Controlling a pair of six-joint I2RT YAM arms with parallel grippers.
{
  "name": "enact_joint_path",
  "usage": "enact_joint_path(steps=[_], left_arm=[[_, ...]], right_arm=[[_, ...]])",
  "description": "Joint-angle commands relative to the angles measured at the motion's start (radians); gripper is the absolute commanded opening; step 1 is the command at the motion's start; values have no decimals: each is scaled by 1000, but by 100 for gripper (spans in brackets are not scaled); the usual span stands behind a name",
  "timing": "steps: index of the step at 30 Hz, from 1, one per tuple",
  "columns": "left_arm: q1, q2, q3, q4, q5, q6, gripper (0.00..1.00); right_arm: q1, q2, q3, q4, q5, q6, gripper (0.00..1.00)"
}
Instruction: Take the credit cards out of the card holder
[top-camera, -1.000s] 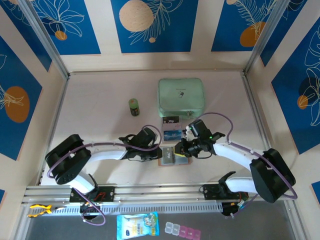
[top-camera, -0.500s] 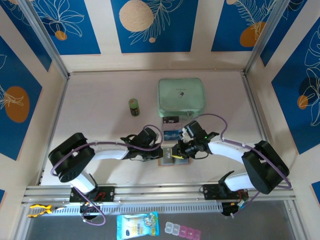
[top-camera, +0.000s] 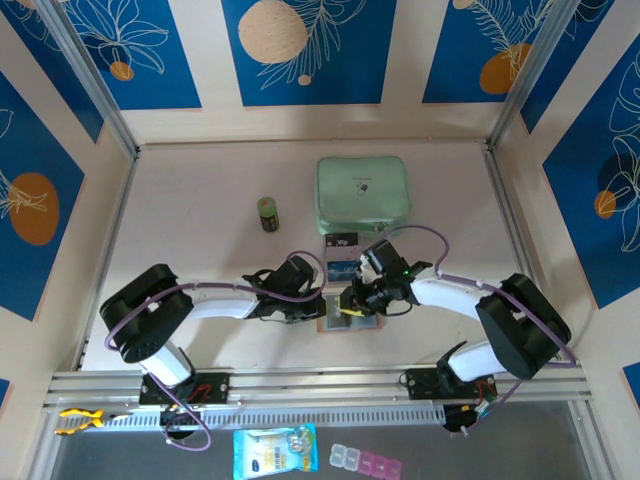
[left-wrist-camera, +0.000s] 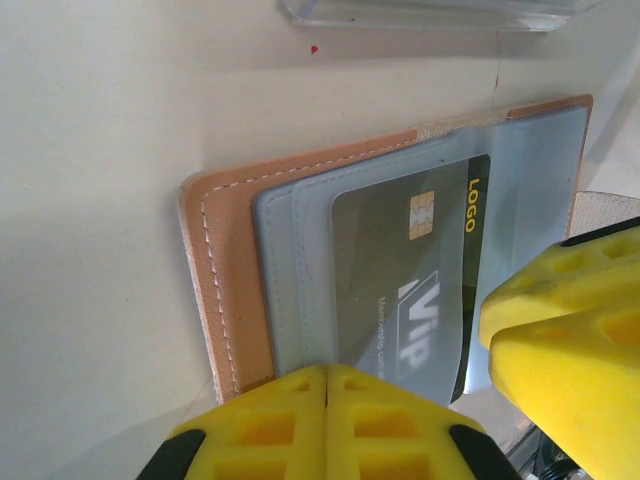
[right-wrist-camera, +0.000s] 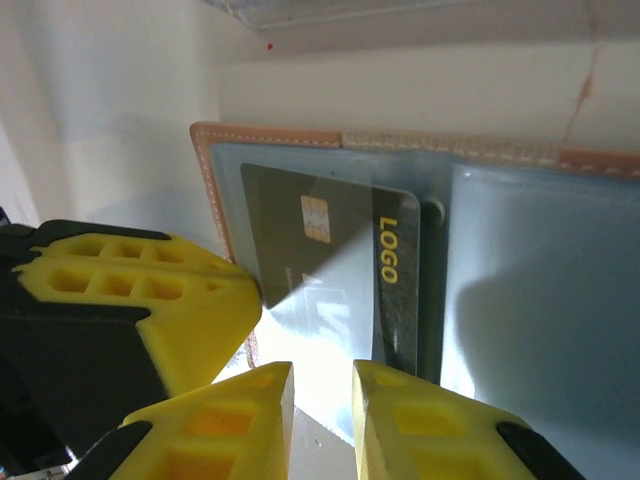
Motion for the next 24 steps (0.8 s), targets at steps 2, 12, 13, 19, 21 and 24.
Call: enact_joint_path(steps=[2, 12, 13, 19, 21, 24], left_arm=[[9, 19, 2, -47, -1, -8, 2], [11, 18, 5, -55, -4, -2, 2], [12, 18, 5, -55, -4, -1, 2], [15, 17, 10, -61, -4, 5, 2], [15, 16, 16, -67, -5, 13, 2], [14, 18, 31, -82, -7, 24, 2]], right_arm=[[5, 32, 22, -20, 4, -19, 23], [6, 40, 37, -95, 71, -27, 23], [6, 36, 37, -101, 76, -27, 23], [6, 11, 48, -118, 76, -31, 23], [7, 3, 55, -128, 70, -33, 23], [8, -15, 68, -151, 74, -36, 23]])
